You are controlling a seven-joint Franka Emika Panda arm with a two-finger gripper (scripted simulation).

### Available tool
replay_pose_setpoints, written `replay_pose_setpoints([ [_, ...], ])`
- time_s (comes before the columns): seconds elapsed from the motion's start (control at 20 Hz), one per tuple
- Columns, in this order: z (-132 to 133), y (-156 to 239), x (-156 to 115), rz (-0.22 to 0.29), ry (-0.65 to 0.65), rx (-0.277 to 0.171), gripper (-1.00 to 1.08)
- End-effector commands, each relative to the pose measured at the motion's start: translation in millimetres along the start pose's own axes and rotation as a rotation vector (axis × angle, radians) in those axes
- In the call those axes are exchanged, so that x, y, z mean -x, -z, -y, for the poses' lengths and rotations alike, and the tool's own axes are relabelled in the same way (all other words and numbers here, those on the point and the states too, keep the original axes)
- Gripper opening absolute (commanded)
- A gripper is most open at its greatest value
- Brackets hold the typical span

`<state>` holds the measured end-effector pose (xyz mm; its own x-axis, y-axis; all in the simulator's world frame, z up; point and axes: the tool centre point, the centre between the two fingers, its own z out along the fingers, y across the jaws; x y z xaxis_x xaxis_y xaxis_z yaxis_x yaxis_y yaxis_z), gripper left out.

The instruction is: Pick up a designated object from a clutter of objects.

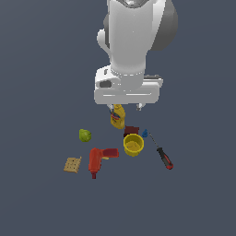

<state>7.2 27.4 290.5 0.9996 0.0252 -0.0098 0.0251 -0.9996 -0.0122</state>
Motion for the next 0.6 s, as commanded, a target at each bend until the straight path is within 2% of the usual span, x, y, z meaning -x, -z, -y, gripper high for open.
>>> replay_pose_setpoints([
  [0.0,8,-10,-5,0.001,0.015,0.005,1.0],
  [0.3,37,-47,-23,0.0,0.072,0.021,1.0],
  [0.55,74,-94,-38,-0.002,0.141,0.031,1.0],
])
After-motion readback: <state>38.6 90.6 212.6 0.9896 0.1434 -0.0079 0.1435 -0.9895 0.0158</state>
